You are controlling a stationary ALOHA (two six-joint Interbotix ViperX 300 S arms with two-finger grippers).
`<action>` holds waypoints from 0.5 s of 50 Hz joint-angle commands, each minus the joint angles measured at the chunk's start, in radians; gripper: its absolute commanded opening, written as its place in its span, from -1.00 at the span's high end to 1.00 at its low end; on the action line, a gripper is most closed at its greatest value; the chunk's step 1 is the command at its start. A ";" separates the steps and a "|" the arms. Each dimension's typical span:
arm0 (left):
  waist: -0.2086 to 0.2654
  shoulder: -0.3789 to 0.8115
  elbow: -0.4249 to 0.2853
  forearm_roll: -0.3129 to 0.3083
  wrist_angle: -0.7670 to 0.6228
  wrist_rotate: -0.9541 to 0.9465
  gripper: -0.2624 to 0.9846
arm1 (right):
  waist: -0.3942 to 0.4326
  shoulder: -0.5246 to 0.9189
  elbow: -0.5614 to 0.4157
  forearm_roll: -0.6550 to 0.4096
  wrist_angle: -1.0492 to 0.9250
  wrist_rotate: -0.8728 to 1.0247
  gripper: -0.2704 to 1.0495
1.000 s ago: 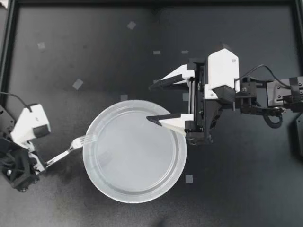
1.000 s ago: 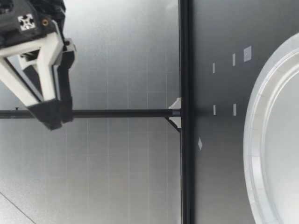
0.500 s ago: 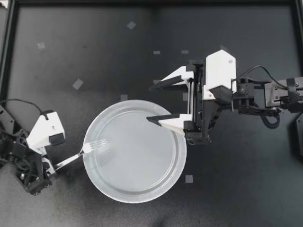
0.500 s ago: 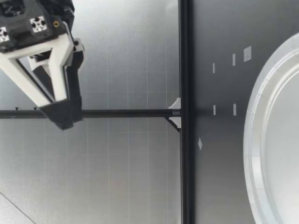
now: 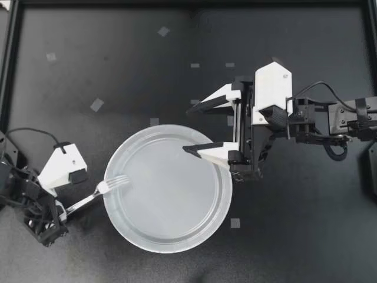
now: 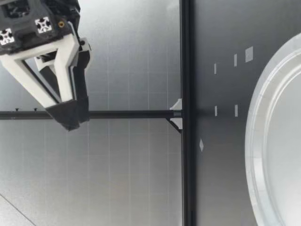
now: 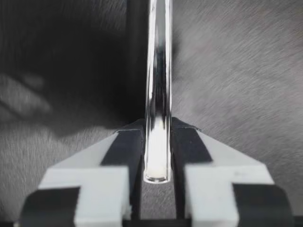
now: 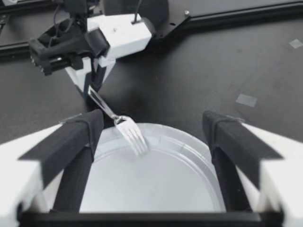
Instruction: Pick up the fork and place it on the plate.
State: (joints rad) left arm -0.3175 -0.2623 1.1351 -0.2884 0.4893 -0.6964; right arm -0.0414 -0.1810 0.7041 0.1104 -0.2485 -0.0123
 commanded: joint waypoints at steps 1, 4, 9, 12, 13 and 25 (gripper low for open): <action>-0.005 0.032 -0.023 -0.044 0.011 0.005 0.74 | -0.006 -0.006 -0.012 0.002 -0.014 0.002 -0.65; -0.005 0.041 -0.035 -0.044 0.011 0.008 0.72 | -0.006 -0.006 -0.012 0.002 -0.014 0.003 -0.65; -0.005 0.041 -0.051 -0.046 0.011 0.051 0.62 | -0.006 -0.008 -0.012 0.002 -0.014 0.003 -0.65; -0.005 0.041 -0.055 -0.049 0.011 0.069 0.52 | -0.006 -0.008 -0.012 0.002 -0.014 0.003 -0.65; -0.005 0.041 -0.057 -0.051 0.011 0.074 0.48 | -0.006 -0.008 -0.012 0.002 -0.014 0.003 -0.65; -0.005 0.043 -0.055 -0.049 0.009 0.080 -0.25 | -0.005 -0.003 -0.011 0.002 -0.014 0.012 -0.65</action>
State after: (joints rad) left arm -0.3175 -0.2132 1.0953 -0.3359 0.5047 -0.6197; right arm -0.0414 -0.1749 0.7041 0.1104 -0.2500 -0.0061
